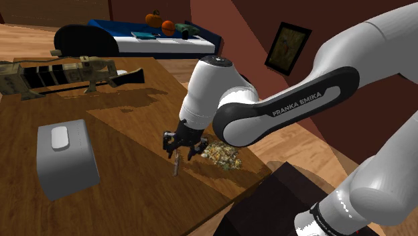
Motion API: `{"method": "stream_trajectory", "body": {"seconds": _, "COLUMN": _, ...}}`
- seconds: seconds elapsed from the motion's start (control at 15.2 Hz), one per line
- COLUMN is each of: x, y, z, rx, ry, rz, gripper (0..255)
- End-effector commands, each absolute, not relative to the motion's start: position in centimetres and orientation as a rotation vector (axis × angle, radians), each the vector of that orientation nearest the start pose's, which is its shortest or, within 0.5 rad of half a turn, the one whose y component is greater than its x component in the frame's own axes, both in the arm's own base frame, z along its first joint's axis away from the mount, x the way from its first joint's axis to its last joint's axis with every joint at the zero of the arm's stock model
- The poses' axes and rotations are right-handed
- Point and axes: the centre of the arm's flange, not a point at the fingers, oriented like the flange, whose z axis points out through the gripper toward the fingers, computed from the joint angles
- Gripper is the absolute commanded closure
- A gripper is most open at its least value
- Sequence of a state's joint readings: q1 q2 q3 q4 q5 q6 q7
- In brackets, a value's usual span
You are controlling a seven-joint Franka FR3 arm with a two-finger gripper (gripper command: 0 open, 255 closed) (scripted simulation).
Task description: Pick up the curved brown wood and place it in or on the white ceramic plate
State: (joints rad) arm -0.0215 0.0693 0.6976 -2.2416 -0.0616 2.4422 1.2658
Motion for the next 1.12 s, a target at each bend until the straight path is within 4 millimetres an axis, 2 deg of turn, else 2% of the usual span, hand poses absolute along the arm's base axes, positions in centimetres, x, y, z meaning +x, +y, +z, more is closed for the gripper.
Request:
{"method": "stream_trajectory", "body": {"seconds": 0.0, "x": 42.6, "y": 33.9, "z": 35.9, "rx": -2.903, "ry": 0.819, "rz": -0.125, "gripper": 255}}
{"method": "stream_trajectory", "body": {"seconds": 0.53, "x": 42.6, "y": 34.0, "z": 36.0, "rx": -2.9, "ry": 0.817, "rz": -0.13, "gripper": 255}}
{"method": "stream_trajectory", "body": {"seconds": 0.59, "x": 42.6, "y": 34.0, "z": 36.0, "rx": -2.9, "ry": 0.817, "rz": -0.13, "gripper": 0}}
{"method": "stream_trajectory", "body": {"seconds": 0.79, "x": 41.6, "y": 35.9, "z": 38.1, "rx": -2.877, "ry": 1.028, "rz": -0.026, "gripper": 0}}
{"method": "stream_trajectory", "body": {"seconds": 1.06, "x": 41.7, "y": 36.0, "z": 36.0, "rx": -2.877, "ry": 1.028, "rz": -0.026, "gripper": 0}}
